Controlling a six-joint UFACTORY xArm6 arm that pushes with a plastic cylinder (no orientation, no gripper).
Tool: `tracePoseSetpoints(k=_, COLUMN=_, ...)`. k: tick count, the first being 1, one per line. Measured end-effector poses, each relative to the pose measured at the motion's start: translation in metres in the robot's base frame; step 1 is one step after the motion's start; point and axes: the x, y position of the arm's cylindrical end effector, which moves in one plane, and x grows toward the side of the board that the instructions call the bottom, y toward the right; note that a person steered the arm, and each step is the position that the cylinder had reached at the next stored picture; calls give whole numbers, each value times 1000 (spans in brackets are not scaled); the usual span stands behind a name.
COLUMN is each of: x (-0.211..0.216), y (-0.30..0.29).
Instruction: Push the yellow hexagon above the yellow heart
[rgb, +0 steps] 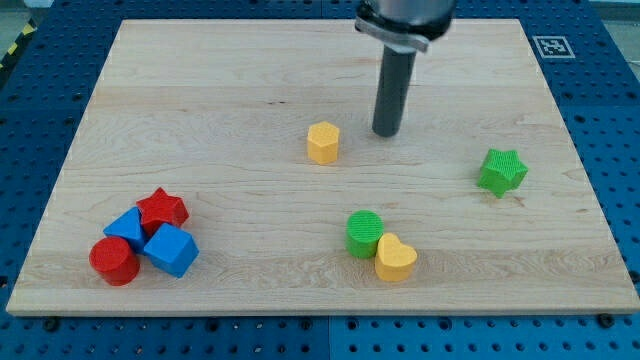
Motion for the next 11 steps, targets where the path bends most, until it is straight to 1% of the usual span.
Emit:
tracePoseSetpoints(k=1, x=-13, y=-62)
tracePoseSetpoints(k=2, x=-1, y=-106)
tracePoseSetpoints(k=3, x=13, y=-65)
tracePoseSetpoints(k=4, x=36, y=-37)
tracePoseSetpoints(k=5, x=41, y=-37)
tracePoseSetpoints(k=6, x=36, y=-58)
tracePoseSetpoints(k=7, x=45, y=-92)
tracePoseSetpoints(k=8, x=58, y=-70)
tracePoseSetpoints(k=9, x=58, y=-24)
tracePoseSetpoints(k=11, x=90, y=-15)
